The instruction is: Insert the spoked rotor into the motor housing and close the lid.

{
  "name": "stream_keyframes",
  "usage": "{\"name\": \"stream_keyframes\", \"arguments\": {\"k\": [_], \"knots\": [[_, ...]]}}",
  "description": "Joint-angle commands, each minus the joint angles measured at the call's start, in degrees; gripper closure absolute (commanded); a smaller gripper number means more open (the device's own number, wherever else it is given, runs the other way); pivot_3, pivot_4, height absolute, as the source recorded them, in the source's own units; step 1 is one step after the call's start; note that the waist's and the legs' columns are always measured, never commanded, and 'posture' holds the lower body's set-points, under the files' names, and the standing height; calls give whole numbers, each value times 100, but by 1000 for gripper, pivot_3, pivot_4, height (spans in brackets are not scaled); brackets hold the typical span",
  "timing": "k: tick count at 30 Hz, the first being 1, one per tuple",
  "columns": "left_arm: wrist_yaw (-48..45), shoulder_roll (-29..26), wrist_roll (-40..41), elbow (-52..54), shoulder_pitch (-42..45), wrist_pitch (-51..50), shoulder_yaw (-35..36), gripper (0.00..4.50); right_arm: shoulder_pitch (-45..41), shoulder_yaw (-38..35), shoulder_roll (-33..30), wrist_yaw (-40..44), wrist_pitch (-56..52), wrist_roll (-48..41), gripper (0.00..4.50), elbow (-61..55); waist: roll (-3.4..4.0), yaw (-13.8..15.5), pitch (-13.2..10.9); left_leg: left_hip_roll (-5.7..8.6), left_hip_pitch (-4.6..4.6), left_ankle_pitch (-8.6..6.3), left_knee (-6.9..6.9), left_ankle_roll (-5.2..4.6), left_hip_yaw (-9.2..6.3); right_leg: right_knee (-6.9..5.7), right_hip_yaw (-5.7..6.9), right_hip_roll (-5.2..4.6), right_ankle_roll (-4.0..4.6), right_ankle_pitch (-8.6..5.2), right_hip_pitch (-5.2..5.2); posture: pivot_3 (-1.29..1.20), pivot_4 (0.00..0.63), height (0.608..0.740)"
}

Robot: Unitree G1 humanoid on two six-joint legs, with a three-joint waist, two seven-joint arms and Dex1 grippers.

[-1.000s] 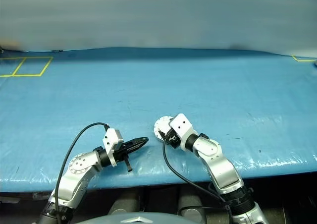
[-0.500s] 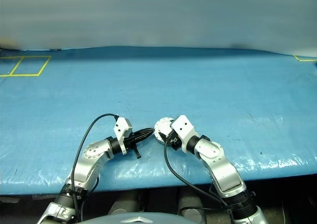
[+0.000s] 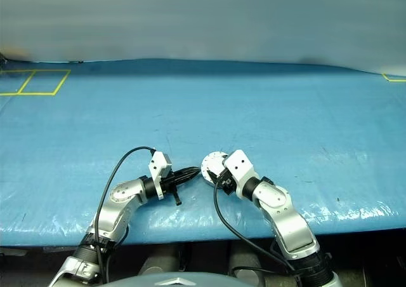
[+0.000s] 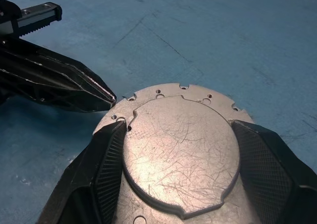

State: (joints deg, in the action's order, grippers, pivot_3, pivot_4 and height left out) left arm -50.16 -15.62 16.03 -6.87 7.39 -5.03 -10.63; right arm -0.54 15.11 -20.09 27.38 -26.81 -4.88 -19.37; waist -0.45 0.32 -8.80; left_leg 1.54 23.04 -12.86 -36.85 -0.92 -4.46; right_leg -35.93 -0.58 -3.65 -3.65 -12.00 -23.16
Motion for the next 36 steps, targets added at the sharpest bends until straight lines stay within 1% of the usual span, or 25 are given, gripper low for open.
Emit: {"name": "stream_keyframes", "arguments": {"k": [1, 4, 6, 9, 14, 16, 20, 23, 30, 33, 36], "knots": [[-74, 51, 437, 236, 84, -102, 318, 4500, 319, 171, -97, 37, -363, 67, 1464, 281, -1, -5, 0, -1, 0, 0, 0, 0, 0, 0, 0, 0, 0, 0, 0, 0, 150, 740], [-84, 67, 543, 203, 117, -40, 418, 4500, 324, 184, -98, 44, -365, 62, 1464, 277, 0, -9, 1, -2, 0, -1, 4, 0, 0, 0, 1, 2, 0, 0, -3, 0, 150, 740], [-155, 83, 529, 169, 137, -44, 349, 4500, 302, 207, -119, 68, -368, 75, 1464, 289, 0, -7, 1, -2, 0, -2, 4, 0, 0, 0, 2, 2, 1, 0, -2, 0, 150, 740], [-179, 175, 212, -38, 188, 148, 61, 4500, 229, 195, -118, 85, -383, 72, 1464, 321, 0, -8, 1, 0, 0, -3, 2, -2, 3, 2, 0, 2, 0, 0, 0, 0, 150, 740], [-86, 402, 44, -200, 275, 144, -146, 4500, 201, 218, -107, 89, -403, 70, 1464, 302, 0, -14, 1, -2, -1, -3, -2, -2, 3, 1, 0, 4, -1, 0, 7, 0, 150, 740], [-38, 381, -174, -320, 296, 194, -271, 4500, 219, 235, -107, 90, -415, 69, 1464, 283, 0, -13, 1, -3, -1, -3, -2, -2, 2, 0, 0, 6, 0, 0, 28, 0, 150, 740], [-15, 313, -431, -477, 282, 303, -374, 4500, 258, 250, -113, 86, -463, 69, 1464, 227, 4, -10, 11, -1, -9, -5, -2, -3, 2, 3, 0, 4, -1, 0, 31, 0, 150, 740], [16, 304, -282, -411, 243, 229, -209, 4500, 303, 211, -115, 65, -502, 59, 1464, 162, 6, -7, 19, -1, -23, -11, -3, -3, -1, 5, 1, 3, -7, -6, 29, 0, 150, 740], [-54, 228, -7, -353, 244, 166, 71, 4500, 302, 133, -100, 71, -512, 6, 1464, 133, 9, -12, 20, -1, -23, -21, -3, -1, -1, 4, 1, 3, -6, -13, 28, 0, 150, 740], [-187, 139, -80, -346, 247, 184, -42, 4500, 287, 142, -106, 68, -491, 20, 1464, 138, 9, -12, 20, -1, -22, -25, -3, -3, -1, 4, 1, 4, -6, -15, 28, 0, 150, 740], [-267, 197, -141, -351, 250, 231, -200, 4500, 269, 128, -87, 98, -502, -26, 1464, 159, 9, -12, 20, -1, -22, -26, -4, -2, 0, 4, 1, 4, -6, -16, 29, 0, 150, 740]]}}
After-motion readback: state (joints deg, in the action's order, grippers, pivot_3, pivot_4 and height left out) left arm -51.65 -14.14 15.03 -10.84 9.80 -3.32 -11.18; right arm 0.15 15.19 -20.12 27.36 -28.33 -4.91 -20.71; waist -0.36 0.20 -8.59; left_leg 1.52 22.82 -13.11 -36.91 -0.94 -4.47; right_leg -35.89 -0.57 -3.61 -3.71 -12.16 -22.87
